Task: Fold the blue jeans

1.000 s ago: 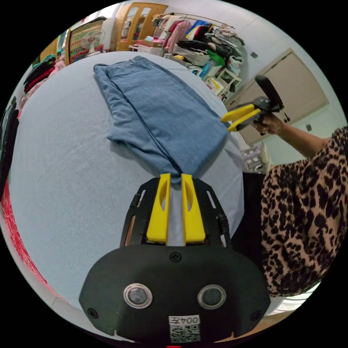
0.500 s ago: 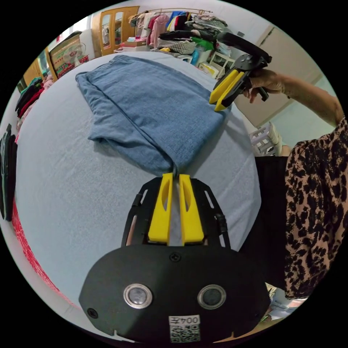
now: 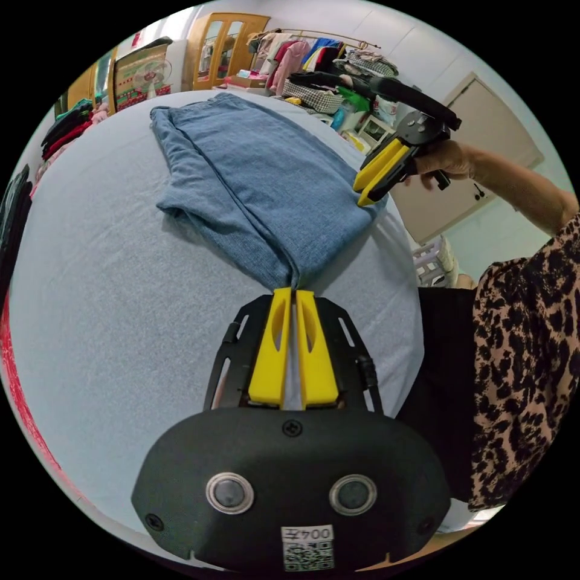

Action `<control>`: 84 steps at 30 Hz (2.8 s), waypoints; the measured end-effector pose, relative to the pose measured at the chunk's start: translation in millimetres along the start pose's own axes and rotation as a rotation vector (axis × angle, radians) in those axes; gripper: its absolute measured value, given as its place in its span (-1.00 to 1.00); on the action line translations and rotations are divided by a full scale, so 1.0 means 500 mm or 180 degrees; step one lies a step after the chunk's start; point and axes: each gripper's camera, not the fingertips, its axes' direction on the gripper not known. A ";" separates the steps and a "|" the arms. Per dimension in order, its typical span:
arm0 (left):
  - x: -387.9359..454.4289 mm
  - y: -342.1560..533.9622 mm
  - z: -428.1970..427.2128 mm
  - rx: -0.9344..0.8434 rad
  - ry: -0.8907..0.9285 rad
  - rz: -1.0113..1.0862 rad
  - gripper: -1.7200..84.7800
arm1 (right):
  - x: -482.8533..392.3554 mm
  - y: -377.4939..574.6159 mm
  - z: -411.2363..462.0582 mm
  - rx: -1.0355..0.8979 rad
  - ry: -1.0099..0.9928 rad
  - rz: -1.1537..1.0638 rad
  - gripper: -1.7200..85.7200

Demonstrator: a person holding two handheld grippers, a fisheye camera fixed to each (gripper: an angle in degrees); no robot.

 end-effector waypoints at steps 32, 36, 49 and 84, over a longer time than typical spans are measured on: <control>0.193 -0.215 0.033 -0.0367 -0.0901 0.1060 -0.68 | -0.195 0.130 -0.094 0.1165 0.0519 -0.1055 -0.91; 0.180 -0.240 0.030 -0.0322 -0.1086 0.1007 -0.82 | -0.159 0.141 -0.122 0.1343 0.0216 -0.0932 -0.85; 0.119 -0.355 -0.037 -0.0451 -0.0537 0.0596 -0.93 | -0.201 0.146 -0.033 0.1403 0.1658 -0.0574 -0.82; -0.033 -0.700 -0.287 -0.0746 -0.0455 0.0602 -0.93 | 0.242 -0.123 -0.382 0.0624 -0.0053 -0.0874 -0.88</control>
